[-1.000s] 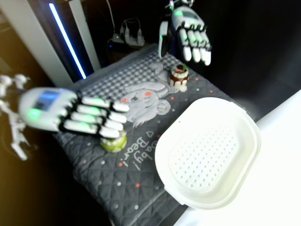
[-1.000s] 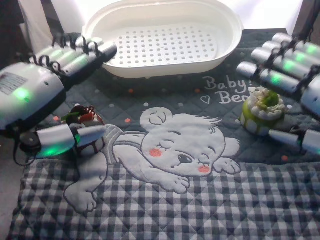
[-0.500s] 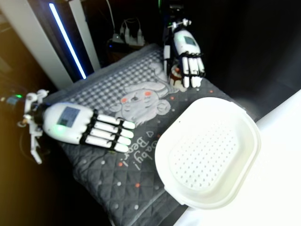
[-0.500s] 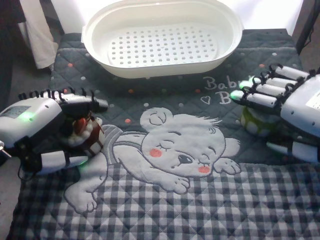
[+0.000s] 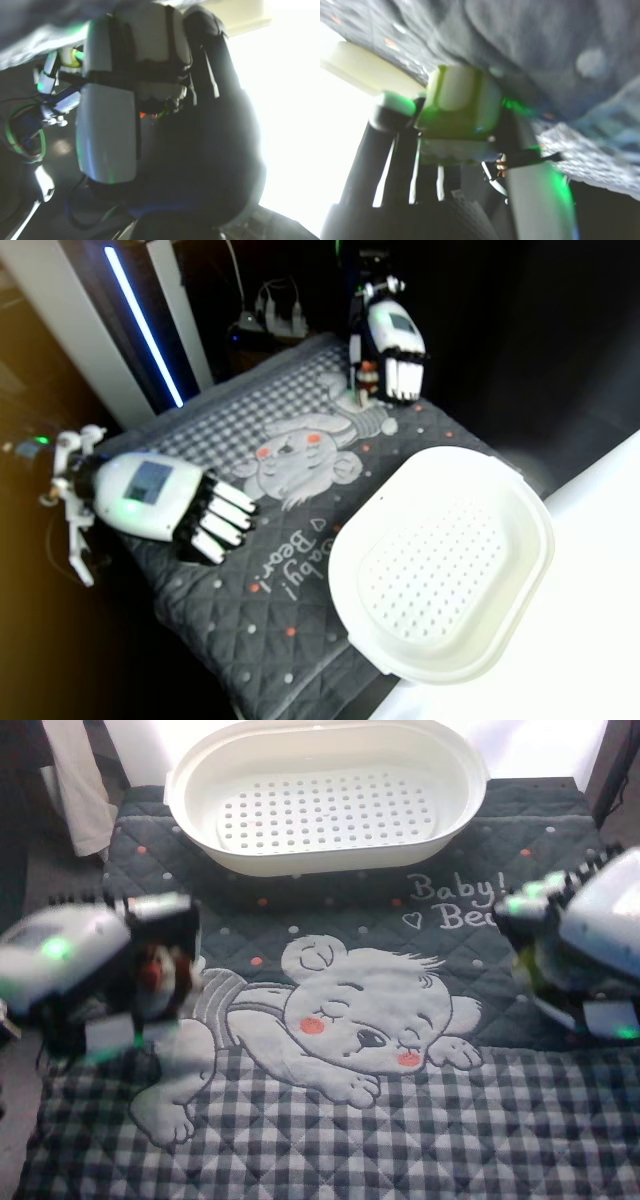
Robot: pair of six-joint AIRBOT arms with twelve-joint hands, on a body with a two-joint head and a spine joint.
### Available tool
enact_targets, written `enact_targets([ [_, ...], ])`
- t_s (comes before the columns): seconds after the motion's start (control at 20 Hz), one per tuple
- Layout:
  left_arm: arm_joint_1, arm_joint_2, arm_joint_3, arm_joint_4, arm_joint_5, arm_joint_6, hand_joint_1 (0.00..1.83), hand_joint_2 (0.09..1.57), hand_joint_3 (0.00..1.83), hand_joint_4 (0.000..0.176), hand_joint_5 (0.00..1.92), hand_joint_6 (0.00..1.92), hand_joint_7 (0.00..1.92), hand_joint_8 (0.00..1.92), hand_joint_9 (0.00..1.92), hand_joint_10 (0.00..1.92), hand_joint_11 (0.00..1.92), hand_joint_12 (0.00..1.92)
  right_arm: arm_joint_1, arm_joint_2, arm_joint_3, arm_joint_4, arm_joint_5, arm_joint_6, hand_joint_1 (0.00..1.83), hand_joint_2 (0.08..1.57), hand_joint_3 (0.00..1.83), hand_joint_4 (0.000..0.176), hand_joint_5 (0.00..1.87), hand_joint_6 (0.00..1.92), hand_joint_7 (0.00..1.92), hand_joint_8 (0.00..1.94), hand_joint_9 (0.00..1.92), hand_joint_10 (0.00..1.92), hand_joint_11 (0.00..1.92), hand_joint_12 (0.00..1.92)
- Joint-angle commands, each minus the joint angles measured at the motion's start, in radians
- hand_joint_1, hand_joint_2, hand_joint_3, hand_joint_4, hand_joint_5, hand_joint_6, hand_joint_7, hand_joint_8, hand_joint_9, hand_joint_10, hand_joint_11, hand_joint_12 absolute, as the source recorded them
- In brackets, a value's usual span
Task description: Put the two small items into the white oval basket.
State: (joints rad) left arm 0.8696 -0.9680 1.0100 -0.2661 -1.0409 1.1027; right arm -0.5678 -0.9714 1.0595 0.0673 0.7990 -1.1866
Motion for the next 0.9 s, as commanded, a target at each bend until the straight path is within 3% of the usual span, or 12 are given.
enact_targets([
  [0.0,-0.031,0.011,0.011,0.022,-0.167,-0.002,1.43,1.35,0.06,0.000,0.29,1.92,0.39,1.85,0.47,1.90,0.50,1.92,0.038,0.014,0.003,-0.014,0.130,-0.002,1.43,1.12,0.23,0.000,0.71,1.92,0.89,1.94,1.07,1.92,1.18,1.92],
  [0.1,-0.113,-0.002,0.041,0.023,-0.171,0.020,1.43,1.34,0.04,0.000,0.28,1.92,0.42,1.81,0.49,1.88,0.49,1.92,0.110,0.007,0.019,-0.028,0.129,-0.005,1.10,1.00,0.81,0.000,0.57,1.81,0.68,1.94,0.98,1.92,1.05,1.92],
  [0.15,-0.150,-0.011,0.052,0.024,-0.161,0.031,1.44,1.33,0.02,0.000,0.30,1.92,0.45,1.76,0.53,1.84,0.58,1.92,0.126,0.004,0.025,-0.030,0.128,-0.005,1.39,1.00,0.47,0.000,0.64,1.90,0.74,1.94,1.02,1.92,1.15,1.92],
  [0.25,-0.269,-0.050,0.115,0.039,-0.078,0.034,1.44,1.33,0.02,0.000,0.29,1.92,0.46,1.76,0.53,1.83,0.56,1.92,0.201,-0.025,0.064,-0.031,0.100,-0.010,1.45,1.09,0.14,0.000,0.80,1.92,0.95,1.94,1.23,1.92,1.36,1.92],
  [0.4,-0.436,-0.141,0.241,0.052,0.083,0.036,1.28,1.35,0.01,0.000,0.32,1.92,0.53,1.75,0.51,1.92,0.61,1.92,0.308,-0.099,0.167,-0.032,0.003,-0.010,1.09,1.16,0.26,0.000,0.68,1.56,1.12,1.94,1.32,1.92,1.44,1.92],
  [0.45,-0.469,-0.171,0.277,0.052,0.124,0.036,1.41,1.34,0.02,0.012,0.33,1.92,0.45,1.78,0.51,1.88,0.62,1.92,0.332,-0.117,0.196,-0.032,-0.024,-0.011,1.39,1.12,0.23,0.000,0.83,1.85,1.20,1.94,1.41,1.92,1.52,1.92],
  [0.5,-0.520,-0.217,0.333,0.050,0.193,0.038,1.30,1.34,0.02,0.097,0.33,1.92,0.51,1.76,0.55,1.91,0.67,1.92,0.373,-0.152,0.242,-0.031,-0.071,-0.011,1.45,1.13,0.22,0.000,0.93,1.91,1.20,1.94,1.43,1.92,1.54,1.92],
  [0.6,-0.568,-0.267,0.398,0.035,0.279,0.068,1.28,1.33,0.01,0.064,0.40,1.92,0.56,1.71,0.68,1.92,0.81,1.92,0.412,-0.209,0.304,-0.029,-0.118,-0.014,1.54,1.16,0.17,0.000,0.87,1.92,0.99,1.94,1.29,1.92,1.43,1.92],
  [0.65,-0.588,-0.305,0.452,0.022,0.336,0.078,1.27,1.35,0.02,0.026,0.42,1.92,0.54,1.76,0.69,1.92,0.82,1.92,0.430,-0.246,0.348,-0.022,-0.153,-0.017,1.37,0.97,0.69,0.000,0.82,1.92,0.75,1.83,1.12,1.92,1.21,1.92],
  [0.7,-0.599,-0.332,0.484,0.016,0.369,0.078,1.27,1.35,0.02,0.008,0.41,1.92,0.53,1.76,0.68,1.92,0.81,1.92,0.433,-0.268,0.371,-0.009,-0.164,-0.019,1.34,0.90,0.88,0.000,0.80,1.92,0.70,1.85,1.07,1.92,1.14,1.92],
  [0.8,-0.606,-0.350,0.508,0.012,0.398,0.078,1.08,1.38,0.02,0.013,0.45,1.78,0.53,1.78,0.58,1.92,0.72,1.92,0.436,-0.292,0.389,0.010,-0.174,-0.024,1.12,0.98,0.84,0.000,0.59,1.87,0.66,1.90,0.89,1.92,1.02,1.92],
  [0.85,-0.609,-0.351,0.504,0.012,0.406,0.093,1.15,1.22,0.00,0.019,0.25,1.48,0.30,1.45,0.35,1.77,0.47,1.92,0.440,-0.300,0.390,0.011,-0.174,-0.028,0.93,1.05,0.41,0.001,0.17,1.64,0.31,1.58,0.32,1.67,0.28,1.92],
])
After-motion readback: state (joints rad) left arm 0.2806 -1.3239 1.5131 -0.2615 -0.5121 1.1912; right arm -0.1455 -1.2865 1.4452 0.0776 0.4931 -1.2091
